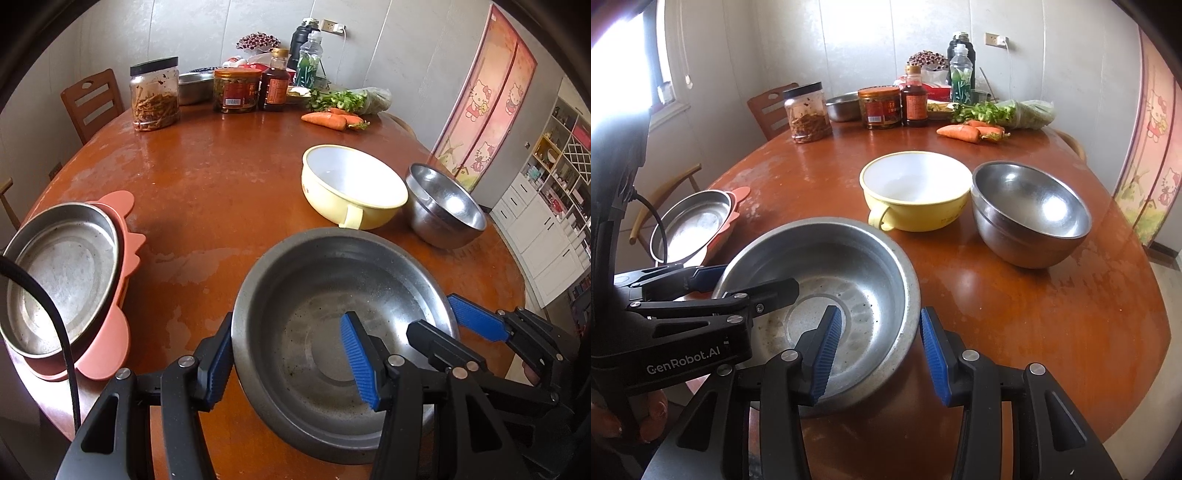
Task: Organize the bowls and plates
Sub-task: 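Drag the steel basin toward the table edge and open the left tool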
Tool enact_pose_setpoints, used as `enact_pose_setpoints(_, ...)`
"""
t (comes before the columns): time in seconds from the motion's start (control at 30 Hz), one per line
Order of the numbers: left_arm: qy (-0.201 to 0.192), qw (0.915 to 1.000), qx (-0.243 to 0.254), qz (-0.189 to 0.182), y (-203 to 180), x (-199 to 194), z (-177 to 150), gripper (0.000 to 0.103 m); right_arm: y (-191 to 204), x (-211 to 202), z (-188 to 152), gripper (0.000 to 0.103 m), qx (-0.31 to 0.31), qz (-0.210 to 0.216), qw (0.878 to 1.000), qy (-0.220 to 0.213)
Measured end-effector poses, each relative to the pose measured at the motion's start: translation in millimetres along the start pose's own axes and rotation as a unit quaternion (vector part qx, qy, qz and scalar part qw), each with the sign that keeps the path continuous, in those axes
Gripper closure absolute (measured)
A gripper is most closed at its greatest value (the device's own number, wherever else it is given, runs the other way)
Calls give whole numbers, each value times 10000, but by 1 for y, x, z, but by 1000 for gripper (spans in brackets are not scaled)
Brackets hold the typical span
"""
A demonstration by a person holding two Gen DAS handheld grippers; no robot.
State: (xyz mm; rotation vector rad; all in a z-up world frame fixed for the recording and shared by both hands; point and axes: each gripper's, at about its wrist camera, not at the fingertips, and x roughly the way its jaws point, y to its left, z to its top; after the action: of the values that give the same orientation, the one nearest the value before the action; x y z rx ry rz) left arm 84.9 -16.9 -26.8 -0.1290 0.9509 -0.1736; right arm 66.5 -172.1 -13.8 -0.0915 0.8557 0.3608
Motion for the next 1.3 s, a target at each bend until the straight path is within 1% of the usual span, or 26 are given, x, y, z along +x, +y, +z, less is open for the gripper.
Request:
enact_pose_setpoints(0.07, -57, 10000, -18, 21, 1, -3, 0, 43, 0, -1, 1, 57, 1, 13, 10000, -47)
enact_pose_setpoints(0.4, -145, 9998, 41, 92, -1, -11, 2, 42, 0, -4, 3, 57, 40, 10, 10000, -62)
enact_pose_setpoints(0.57, -205, 9998, -21, 81, 1, -18, 4, 39, -2, -8, 5, 53, 95, 32, 9999, -101)
enact_pose_setpoints(0.7, -359, 9993, -41, 123, 0, -29, 6, 37, -4, -13, 6, 49, 138, 70, 9997, -182)
enact_pose_setpoints(0.83, -426, 9990, -57, 123, -4, -34, 9, 36, -9, -18, 8, 49, 184, 103, 9994, -266)
enact_pose_setpoints(1.07, -435, 9990, 31, 114, -24, -37, 17, 36, -29, -27, 9, 48, 345, 154, 9984, -428)
enact_pose_setpoints(1.3, -412, 9989, 210, 90, -54, -29, 30, 36, -63, -40, 14, 47, 579, 29, 9961, -665)
